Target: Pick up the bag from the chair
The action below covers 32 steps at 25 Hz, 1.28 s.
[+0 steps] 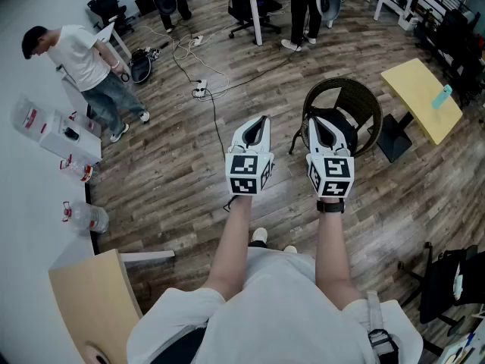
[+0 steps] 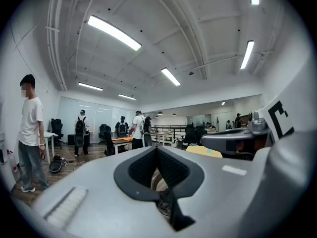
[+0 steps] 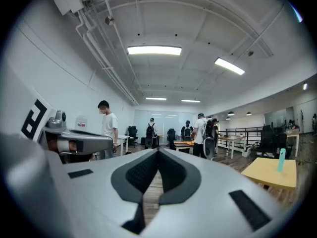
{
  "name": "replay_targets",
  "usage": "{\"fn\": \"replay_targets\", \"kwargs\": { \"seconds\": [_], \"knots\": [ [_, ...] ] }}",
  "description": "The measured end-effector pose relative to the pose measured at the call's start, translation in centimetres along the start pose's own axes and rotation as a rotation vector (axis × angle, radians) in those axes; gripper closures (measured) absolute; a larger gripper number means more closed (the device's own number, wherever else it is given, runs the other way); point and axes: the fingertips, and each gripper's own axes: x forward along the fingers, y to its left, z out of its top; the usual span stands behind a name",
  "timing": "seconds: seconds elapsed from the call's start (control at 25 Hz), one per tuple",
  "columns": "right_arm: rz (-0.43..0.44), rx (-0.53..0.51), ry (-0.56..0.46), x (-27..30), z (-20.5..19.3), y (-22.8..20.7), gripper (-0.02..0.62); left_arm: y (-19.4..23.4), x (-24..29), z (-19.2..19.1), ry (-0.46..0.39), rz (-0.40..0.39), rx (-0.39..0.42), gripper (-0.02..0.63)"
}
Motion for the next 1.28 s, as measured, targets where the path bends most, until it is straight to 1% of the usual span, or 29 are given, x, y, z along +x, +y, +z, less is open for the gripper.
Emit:
{"fn": "replay_targets", "kwargs": {
  "seconds": [0.12, 0.28, 0.56, 0.68, 0.8, 0.92, 1.08, 1.28],
  "knots": [
    [-0.028, 0.048, 0.001, 1.0, -0.2, 0.0, 0.586, 1.2, 0.2, 0.3, -0.013, -0.011, -0.006, 0.597],
    [-0.025, 0.1, -0.009, 2.3, -0.4, 0.1, 0.586, 2.6, 0.7, 0.6, -0.03, -0.028, -0.01, 0.596],
    [-0.07, 0.095, -0.023, 5.0, 0.3, -0.5, 0.586, 5.9, 2.0, 1.3, -0.059, -0.068, -0.011, 0.595],
    [-0.087, 0.071, -0.007, 5.9, -0.3, -0.3, 0.584, 7.3, 2.4, 1.3, -0.07, -0.094, -0.018, 0.595],
    [-0.12, 0.067, 0.011, 5.9, -1.2, -0.3, 0.584, 8.0, 2.9, 0.6, -0.077, -0.122, -0.041, 0.596],
    [-0.149, 0.074, 0.029, 5.9, -2.0, -0.5, 0.584, 8.0, 4.3, -0.4, -0.063, -0.161, -0.056, 0.595],
    [-0.181, 0.087, 0.052, 5.7, -3.1, -1.2, 0.584, 6.5, 6.1, -1.2, -0.05, -0.226, -0.066, 0.595],
    [-0.198, 0.083, 0.067, 7.0, -4.2, -3.7, 0.584, 4.0, 10.2, -1.7, -0.048, -0.295, -0.067, 0.596]
  ]
}}
